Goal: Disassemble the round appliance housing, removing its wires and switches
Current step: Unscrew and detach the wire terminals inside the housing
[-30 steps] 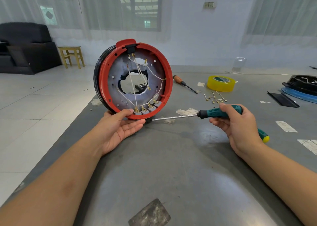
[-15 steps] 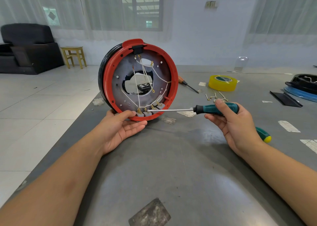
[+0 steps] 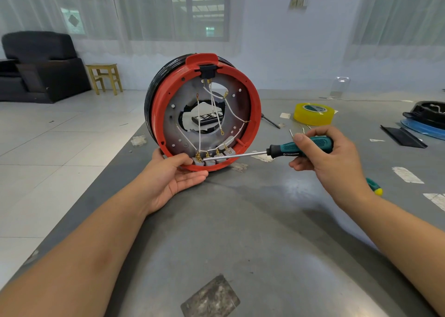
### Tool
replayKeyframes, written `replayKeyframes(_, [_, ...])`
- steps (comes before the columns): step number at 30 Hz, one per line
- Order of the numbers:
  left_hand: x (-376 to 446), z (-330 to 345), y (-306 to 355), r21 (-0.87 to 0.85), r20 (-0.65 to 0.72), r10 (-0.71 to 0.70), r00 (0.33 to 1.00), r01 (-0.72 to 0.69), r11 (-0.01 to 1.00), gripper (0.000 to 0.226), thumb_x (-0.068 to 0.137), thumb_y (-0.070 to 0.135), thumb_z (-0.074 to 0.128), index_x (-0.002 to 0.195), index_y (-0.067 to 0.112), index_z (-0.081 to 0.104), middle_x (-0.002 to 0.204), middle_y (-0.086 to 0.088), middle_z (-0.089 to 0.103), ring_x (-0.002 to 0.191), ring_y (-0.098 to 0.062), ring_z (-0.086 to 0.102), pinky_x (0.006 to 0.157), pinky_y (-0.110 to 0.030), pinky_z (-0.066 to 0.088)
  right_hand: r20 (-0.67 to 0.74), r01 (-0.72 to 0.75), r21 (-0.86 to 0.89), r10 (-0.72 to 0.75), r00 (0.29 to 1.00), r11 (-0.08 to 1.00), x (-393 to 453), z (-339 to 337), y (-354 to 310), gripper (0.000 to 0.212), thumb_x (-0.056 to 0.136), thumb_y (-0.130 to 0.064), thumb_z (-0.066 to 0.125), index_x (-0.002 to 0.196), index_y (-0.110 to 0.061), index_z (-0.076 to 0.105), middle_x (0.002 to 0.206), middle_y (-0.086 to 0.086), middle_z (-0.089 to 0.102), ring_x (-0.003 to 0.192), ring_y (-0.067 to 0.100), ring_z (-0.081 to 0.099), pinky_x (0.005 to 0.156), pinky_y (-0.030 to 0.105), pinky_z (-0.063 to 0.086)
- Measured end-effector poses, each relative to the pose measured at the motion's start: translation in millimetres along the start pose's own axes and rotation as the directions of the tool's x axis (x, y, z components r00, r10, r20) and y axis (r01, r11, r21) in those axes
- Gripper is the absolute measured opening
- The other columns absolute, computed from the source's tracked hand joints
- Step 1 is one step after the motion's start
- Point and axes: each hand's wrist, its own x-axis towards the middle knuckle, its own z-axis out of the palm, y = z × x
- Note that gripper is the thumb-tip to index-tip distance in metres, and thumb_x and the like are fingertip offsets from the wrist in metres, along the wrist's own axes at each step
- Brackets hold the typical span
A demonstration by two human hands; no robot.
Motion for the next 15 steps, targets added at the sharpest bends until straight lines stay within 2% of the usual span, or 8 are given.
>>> replayKeyframes(4, [0.3,2.0,0.2,-0.019,-0.055,0.003,0.999,-0.004,1.000,0.051,0.093,-0.009,0.053,0.131,0.023,0.041,0.105,-0.035,0.074,0.088,-0.049,0.077,0.065,-0.042,0.065,0.087,0.043,-0.172,-0.029,0.996,0.984,0.6,-7.3,-1.0,0.045,0.070,-0.062,0.082,0.095,-0.028,0.066,0.073,0.003,0.073,0.056,0.021,0.069,0.051,0.027,0.055])
replayKeyframes(7, [0.8,1.8,0.2,-0.033,-0.076,-0.007,0.997,0.005,0.999,0.055,0.095,-0.008,0.050,0.143,0.016,0.039,0.110,-0.037,0.072,0.088,-0.047,0.077,0.063,-0.039,0.065,0.135,0.002,-0.281,0.037,0.990,0.960,1.9,-14.4,2.1,0.053,0.059,-0.073,0.079,0.096,-0.038,0.068,0.070,-0.005,0.068,0.057,0.011,0.061,0.054,0.027,0.052])
replayKeyframes(10, [1.4,1.9,0.2,-0.036,-0.096,-0.015,0.995,0.011,0.999,0.055,0.097,-0.007,0.049,0.148,0.010,0.037,0.113,-0.037,0.070,0.085,-0.045,0.078,0.062,-0.037,0.064,0.211,0.015,-0.402,0.077,0.974,0.915,5.9,-19.7,2.9,0.047,0.059,-0.074,0.074,0.092,-0.041,0.073,0.071,-0.006,0.067,0.058,0.006,0.058,0.059,0.035,0.053])
replayKeyframes(15, [0.8,5.4,0.2,-0.025,-0.134,0.001,0.991,-0.004,1.000,0.049,0.101,-0.004,0.051,0.143,0.017,0.038,0.114,-0.034,0.070,0.082,-0.043,0.079,0.059,-0.035,0.064,0.288,0.012,-0.450,0.132,0.948,0.893,9.2,-21.7,-4.2,0.055,0.058,-0.075,0.070,0.097,-0.036,0.076,0.064,-0.013,0.066,0.051,0.003,0.053,0.048,0.018,0.043])
